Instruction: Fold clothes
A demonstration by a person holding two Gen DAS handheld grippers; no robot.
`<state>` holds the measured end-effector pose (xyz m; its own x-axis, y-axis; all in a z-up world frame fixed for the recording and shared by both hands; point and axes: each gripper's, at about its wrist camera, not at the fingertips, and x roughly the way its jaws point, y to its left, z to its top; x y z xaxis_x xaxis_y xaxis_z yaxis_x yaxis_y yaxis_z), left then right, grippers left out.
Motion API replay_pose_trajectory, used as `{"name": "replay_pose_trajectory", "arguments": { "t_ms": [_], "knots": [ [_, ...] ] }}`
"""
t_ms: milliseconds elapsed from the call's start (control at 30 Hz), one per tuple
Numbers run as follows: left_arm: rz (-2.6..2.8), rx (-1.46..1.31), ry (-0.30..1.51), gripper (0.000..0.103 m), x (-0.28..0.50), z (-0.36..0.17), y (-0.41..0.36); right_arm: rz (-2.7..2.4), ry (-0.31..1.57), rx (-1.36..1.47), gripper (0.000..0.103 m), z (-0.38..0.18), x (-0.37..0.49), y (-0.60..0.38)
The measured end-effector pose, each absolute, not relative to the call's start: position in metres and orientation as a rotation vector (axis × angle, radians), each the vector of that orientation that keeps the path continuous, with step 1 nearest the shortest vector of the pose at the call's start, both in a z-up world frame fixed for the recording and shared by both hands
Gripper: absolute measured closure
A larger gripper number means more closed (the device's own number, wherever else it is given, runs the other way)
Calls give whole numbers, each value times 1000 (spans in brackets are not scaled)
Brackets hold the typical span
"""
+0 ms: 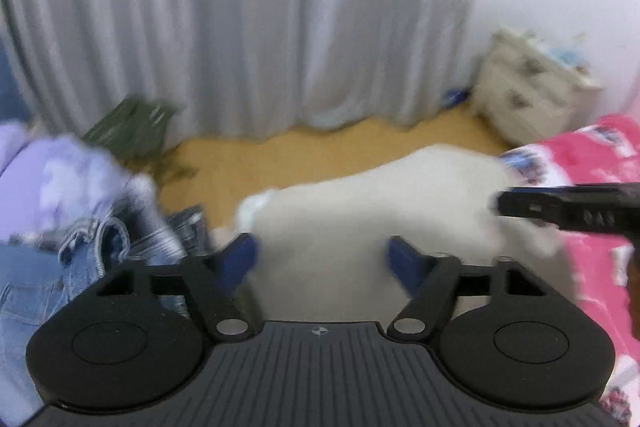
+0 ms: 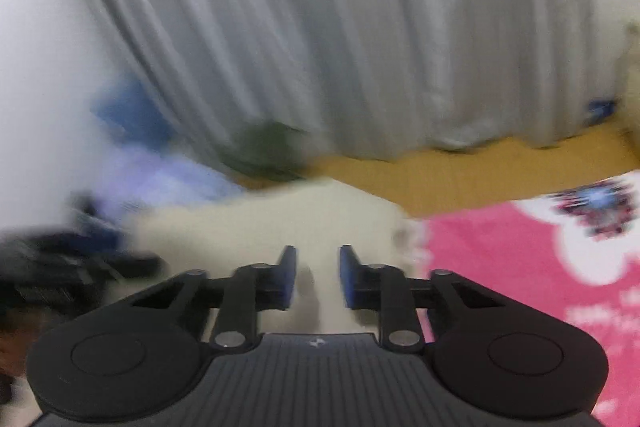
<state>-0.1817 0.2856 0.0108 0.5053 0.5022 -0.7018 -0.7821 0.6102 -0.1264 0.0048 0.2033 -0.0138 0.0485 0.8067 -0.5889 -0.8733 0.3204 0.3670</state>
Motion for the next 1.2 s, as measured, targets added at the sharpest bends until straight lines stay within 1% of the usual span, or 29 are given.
{"name": "replay_pose_trajectory", "arguments": {
  "t_ms": [33,67,100,133,167,267,300,333,367,400,467,600,700,767,833,900,967,1000,1033,1067,1133,1200],
  "knots": [
    [810,-506,645,22,-189,15,287,1274,822,-58,83,-11,5,199],
    [823,-536,628,19,-197,20,286,1264,823,-17,76,-9,5,194],
    [839,-558,620,18,-203,23,283,1233,830,17,58,-7,6,186],
    [844,-580,616,17,-210,23,282,1185,838,48,49,-8,8,174],
    [843,-601,620,16,-210,21,283,1150,849,78,37,-11,11,163],
    [802,-650,644,17,-201,6,293,1109,1039,199,35,-41,31,150],
    [794,-658,647,17,-197,2,296,1118,1073,208,36,-47,31,151],
    [776,-658,638,21,-193,-1,298,1138,1090,201,39,-51,28,154],
    [762,-653,622,23,-191,-2,296,1157,1106,195,49,-55,25,158],
    [754,-651,603,27,-191,1,295,1176,1123,188,53,-59,22,161],
    [743,-664,563,27,-192,8,296,1215,1157,174,54,-67,16,168],
    [724,-697,503,27,-189,15,301,1218,1159,206,62,-62,12,171],
    [709,-720,470,28,-185,17,307,1209,1168,246,62,-61,14,167],
    [707,-714,490,28,-185,13,306,1205,1155,253,62,-61,9,168],
    [706,-706,515,32,-186,9,306,1187,1145,239,64,-63,6,167],
    [707,-706,546,30,-195,5,302,1170,1149,243,66,-66,8,163],
    [695,-686,571,31,-199,2,298,1171,1165,264,66,-70,10,159],
    [696,-660,576,34,-199,2,296,1173,1173,275,66,-72,11,157],
    [697,-635,580,41,-198,2,293,1177,1174,274,66,-73,12,158],
    [697,-619,582,45,-196,2,292,1182,1172,268,66,-74,13,159],
    [695,-606,576,59,-192,4,292,1189,1167,257,70,-73,14,161],
    [690,-611,558,64,-191,7,292,1199,1157,252,75,-70,13,163]
  ]
}}
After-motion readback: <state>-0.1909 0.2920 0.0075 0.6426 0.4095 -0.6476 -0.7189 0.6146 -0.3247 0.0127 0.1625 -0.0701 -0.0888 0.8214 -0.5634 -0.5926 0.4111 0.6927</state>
